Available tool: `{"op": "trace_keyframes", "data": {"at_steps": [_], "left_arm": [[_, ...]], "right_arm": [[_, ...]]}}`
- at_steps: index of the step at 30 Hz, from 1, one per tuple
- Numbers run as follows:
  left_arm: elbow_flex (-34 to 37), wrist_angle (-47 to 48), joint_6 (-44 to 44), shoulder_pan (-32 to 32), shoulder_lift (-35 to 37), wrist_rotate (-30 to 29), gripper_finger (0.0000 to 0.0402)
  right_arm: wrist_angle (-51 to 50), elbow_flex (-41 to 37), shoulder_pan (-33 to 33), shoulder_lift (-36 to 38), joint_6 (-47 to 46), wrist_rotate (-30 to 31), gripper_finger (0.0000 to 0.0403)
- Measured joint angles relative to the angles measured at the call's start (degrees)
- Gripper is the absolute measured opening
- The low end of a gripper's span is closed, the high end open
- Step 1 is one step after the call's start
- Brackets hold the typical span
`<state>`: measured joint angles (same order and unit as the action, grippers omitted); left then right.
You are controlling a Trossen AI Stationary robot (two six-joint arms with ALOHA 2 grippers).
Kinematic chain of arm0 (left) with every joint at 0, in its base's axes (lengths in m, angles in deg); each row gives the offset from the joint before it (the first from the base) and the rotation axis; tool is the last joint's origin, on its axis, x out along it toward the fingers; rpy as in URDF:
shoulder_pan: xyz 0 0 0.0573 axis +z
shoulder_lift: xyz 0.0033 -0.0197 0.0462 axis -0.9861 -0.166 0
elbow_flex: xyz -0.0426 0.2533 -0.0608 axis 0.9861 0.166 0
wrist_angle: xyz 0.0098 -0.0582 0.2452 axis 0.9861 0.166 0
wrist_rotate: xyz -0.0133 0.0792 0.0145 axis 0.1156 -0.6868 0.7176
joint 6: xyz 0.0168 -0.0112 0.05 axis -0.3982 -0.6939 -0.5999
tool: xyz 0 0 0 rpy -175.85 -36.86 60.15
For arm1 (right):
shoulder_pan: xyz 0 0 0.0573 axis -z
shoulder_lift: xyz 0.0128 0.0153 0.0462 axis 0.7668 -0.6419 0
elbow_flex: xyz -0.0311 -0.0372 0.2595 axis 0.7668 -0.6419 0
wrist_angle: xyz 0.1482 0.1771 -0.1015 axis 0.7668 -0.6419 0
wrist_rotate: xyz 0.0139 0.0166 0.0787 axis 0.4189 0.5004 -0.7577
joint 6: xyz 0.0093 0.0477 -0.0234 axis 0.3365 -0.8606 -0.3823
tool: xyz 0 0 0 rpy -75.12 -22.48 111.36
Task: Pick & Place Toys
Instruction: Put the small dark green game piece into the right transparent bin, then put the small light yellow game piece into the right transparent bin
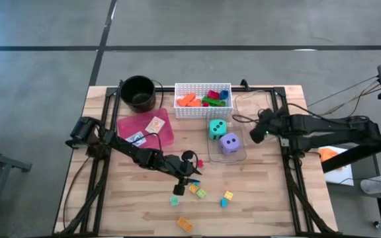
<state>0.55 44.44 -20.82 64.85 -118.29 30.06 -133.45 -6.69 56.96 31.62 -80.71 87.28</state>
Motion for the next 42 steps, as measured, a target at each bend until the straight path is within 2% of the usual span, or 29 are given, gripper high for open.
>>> {"op": "trace_keyframes", "data": {"at_steps": [4, 8, 16, 19, 22, 25, 29, 32, 37, 42], "left_arm": [[0.0, 0.0, 0.01, 0.0, 0.0, 0.0, 0.0149], [0.0, 0.0, 0.01, 0.0, 0.0, 0.02, 0.0149], [0.0, 0.22, 0.01, 0.0, 0.0, 0.02, 0.0149], [0.0, 0.24, 0.03, 0.0, 0.0, 0.02, 0.0149], [0.0, 0.27, 0.03, 0.0, 0.0, 0.02, 0.0149], [0.11, 0.33, 0.05, 0.0, 0.0, 0.02, 0.0149], [0.11, 1.26, 0.25, 0.0, -0.02, 0.02, 0.0149], [0.15, 2.23, 0.27, 0.0, -0.02, 0.02, 0.0149], [0.15, 2.46, 0.27, -0.02, -0.02, 0.02, 0.0149], [0.15, 2.53, 0.27, -0.02, -0.02, 0.02, 0.0149]], "right_arm": [[8.63, -3.12, 5.56, -1.05, 5.13, -3.63, 0.0196], [9.55, -3.86, 9.29, -2.62, 8.39, -4.87, 0.0197], [8.73, 1.95, 9.93, -3.25, 14.03, -6.48, 0.0197], [8.08, 6.38, 9.86, -3.2, 14.36, -11.41, 0.0197], [8.08, 9.73, 8.87, -3.22, 15.19, -19.76, 0.0198], [8.08, 11.47, 5.66, -3.22, 16.82, -26.91, 0.0198], [8.12, 12.01, -2.9, -3.61, 14.98, -27.54, 0.0198], [8.92, 11.9, -11.01, -4.21, 12.75, -25.31, 0.0198], [13.49, 11.63, -24.44, -7.19, 10.11, -18.21, 0.0198], [17.13, 11.81, -32.77, -12.57, 8.91, -16.2, 0.0198]]}}
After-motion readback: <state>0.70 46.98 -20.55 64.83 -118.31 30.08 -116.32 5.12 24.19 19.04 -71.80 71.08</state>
